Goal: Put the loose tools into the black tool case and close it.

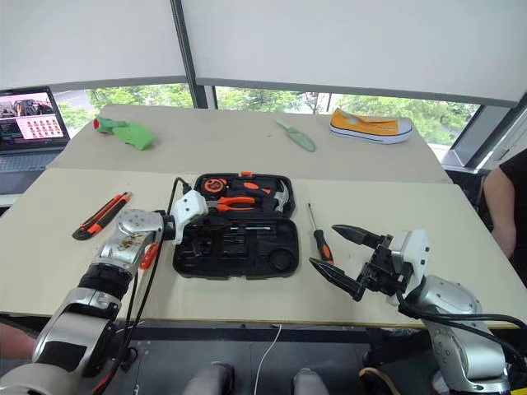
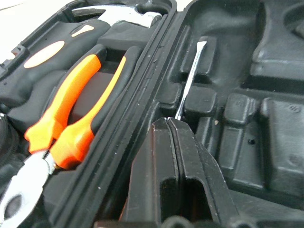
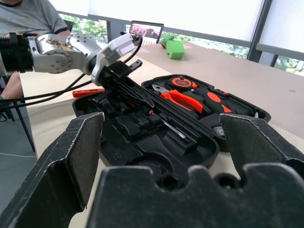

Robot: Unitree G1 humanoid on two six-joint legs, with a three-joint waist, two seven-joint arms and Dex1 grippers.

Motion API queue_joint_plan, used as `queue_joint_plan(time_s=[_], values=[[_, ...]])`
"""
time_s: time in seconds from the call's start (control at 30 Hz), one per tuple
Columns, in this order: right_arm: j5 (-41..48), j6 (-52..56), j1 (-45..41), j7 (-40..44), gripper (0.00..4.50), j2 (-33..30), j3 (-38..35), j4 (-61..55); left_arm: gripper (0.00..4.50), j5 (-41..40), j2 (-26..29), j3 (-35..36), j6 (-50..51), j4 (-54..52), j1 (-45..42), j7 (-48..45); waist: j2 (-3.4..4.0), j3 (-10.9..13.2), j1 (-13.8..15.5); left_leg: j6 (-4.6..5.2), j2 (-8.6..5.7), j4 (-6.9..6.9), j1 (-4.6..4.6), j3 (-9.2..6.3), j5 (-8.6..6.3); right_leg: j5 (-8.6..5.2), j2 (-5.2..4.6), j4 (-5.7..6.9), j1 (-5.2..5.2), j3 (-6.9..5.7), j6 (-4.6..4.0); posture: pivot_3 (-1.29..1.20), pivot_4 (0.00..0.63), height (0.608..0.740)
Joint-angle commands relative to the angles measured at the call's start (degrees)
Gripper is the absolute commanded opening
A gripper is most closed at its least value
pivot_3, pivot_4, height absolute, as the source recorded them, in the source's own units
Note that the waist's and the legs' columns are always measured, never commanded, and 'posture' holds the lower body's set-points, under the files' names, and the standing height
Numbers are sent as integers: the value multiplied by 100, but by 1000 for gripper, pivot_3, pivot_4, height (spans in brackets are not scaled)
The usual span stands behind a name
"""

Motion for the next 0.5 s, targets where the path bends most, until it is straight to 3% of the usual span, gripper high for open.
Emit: queue_joint_plan(time_s=[0.03,0.2,0.3,0.4,0.5], values=[[48,15,171,-348,4500,3,-503,-255,1636,-1079,117,800,-54,-748,166,-419,-2,1,-3,0,2,-1,-3,0,0,0,1,0,-2,-1,-1,0,150,740],[-835,157,783,-1196,4500,-99,-804,-328,3423,-1518,666,1211,202,-1466,980,-732,13,-8,-41,7,2,-6,1,1,-7,-1,0,-2,-2,4,-3,0,150,740],[-1316,613,1590,-1712,4500,-96,-1072,-386,4410,-2127,1228,1599,686,-2220,1971,-1347,25,-13,-65,7,1,-6,3,3,-9,-2,-2,-1,-2,5,-4,0,150,740],[-1320,944,2332,-1857,4500,13,-1349,-555,4410,-2563,1501,2046,646,-3013,2870,-1617,24,-13,-36,5,5,-12,2,4,-13,-12,-7,-2,-4,1,-15,0,150,740],[-986,1249,2380,-1852,4500,41,-1383,-866,4410,-2715,1604,2235,749,-3577,3528,-1585,30,-15,-34,4,10,-8,6,13,-13,-32,-18,-6,-2,1,-52,0,150,740]])
